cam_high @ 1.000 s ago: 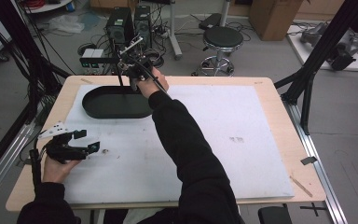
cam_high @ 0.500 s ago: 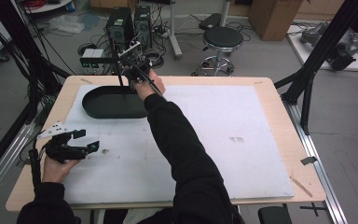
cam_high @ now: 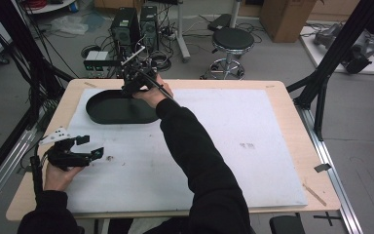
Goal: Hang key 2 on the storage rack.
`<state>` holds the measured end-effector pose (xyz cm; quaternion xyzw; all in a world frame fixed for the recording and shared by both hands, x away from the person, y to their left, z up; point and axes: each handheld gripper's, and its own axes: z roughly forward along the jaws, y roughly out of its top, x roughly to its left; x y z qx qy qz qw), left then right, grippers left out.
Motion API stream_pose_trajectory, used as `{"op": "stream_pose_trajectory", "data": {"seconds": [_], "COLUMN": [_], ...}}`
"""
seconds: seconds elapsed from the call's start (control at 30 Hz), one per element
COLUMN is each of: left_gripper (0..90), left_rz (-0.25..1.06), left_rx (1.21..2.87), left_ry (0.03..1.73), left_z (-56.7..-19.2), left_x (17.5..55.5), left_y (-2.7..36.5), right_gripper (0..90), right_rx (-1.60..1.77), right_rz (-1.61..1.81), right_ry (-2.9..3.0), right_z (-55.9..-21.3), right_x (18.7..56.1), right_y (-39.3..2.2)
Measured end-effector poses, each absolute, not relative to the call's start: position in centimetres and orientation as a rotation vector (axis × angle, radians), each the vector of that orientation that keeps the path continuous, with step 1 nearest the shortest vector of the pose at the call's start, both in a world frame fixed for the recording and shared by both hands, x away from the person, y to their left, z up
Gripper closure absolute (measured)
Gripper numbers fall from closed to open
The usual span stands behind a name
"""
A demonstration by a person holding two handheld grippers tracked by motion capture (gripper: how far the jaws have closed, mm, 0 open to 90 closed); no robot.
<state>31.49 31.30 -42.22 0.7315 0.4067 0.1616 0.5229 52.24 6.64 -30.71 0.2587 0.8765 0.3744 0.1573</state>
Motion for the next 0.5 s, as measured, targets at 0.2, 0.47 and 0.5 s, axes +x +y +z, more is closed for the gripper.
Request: {"op": "stream_pose_trajectory", "data": {"seconds": [0.2, 0.47, 0.5], "left_gripper": [11.3, 11.3, 11.4], "left_rz": [0.388, 0.388, 0.389], "left_rx": [1.754, 1.758, 1.759], "left_ry": [0.975, 0.976, 0.976], "left_z": [-42.2, -42.2, -42.2], "left_x": [31.5, 31.5, 31.5], "left_y": [31.3, 31.2, 31.2], "right_gripper": [11.8, 11.0, 11.0], "right_rx": [0.771, 0.809, 0.814], "right_rz": [1.083, 1.146, 1.149], "right_ry": [2.553, 2.553, 2.542], "right_z": [-30.1, -30.4, -30.5], "right_x": [51.5, 50.7, 50.6], "right_y": [5.6, 2.1, 1.5]}}
